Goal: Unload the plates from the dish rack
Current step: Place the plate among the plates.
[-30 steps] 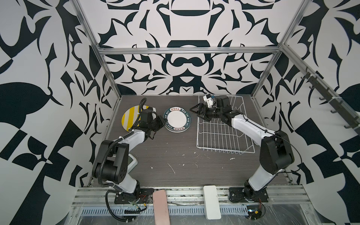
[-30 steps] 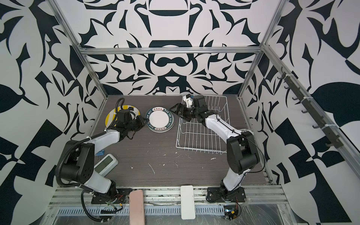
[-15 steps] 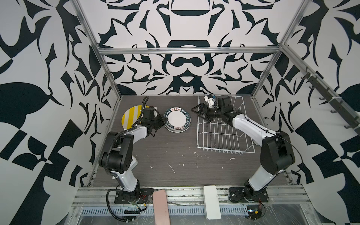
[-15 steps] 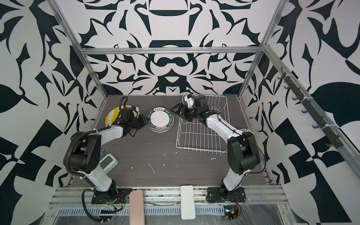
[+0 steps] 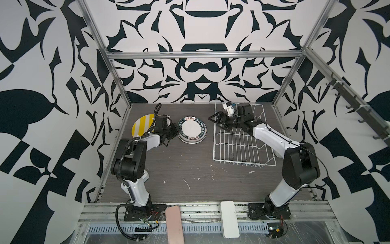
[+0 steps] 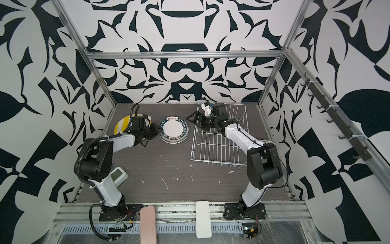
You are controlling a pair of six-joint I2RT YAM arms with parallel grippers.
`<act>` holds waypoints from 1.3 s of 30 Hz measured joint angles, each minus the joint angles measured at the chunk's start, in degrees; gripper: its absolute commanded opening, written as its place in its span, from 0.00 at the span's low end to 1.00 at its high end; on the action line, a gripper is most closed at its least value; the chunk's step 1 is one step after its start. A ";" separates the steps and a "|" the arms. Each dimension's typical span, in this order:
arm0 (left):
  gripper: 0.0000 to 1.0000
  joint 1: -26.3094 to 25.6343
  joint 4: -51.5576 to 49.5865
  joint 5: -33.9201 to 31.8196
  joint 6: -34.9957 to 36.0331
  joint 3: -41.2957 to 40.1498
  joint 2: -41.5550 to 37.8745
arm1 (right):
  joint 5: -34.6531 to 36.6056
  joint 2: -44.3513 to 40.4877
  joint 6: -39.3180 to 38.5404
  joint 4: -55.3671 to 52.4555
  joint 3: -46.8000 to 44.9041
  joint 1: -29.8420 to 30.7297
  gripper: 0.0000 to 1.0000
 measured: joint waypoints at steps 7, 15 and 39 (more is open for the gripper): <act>0.00 0.00 -0.20 0.17 0.02 0.35 1.20 | -0.22 0.00 -0.15 -0.20 0.00 -0.22 0.99; 0.01 0.02 -0.92 0.15 0.15 0.63 2.25 | -0.39 0.00 -0.15 -0.33 0.00 -0.31 0.99; 0.63 0.04 -5.27 -1.46 1.38 3.76 2.21 | -0.37 -3.74 -0.66 -1.99 -0.17 -0.92 0.99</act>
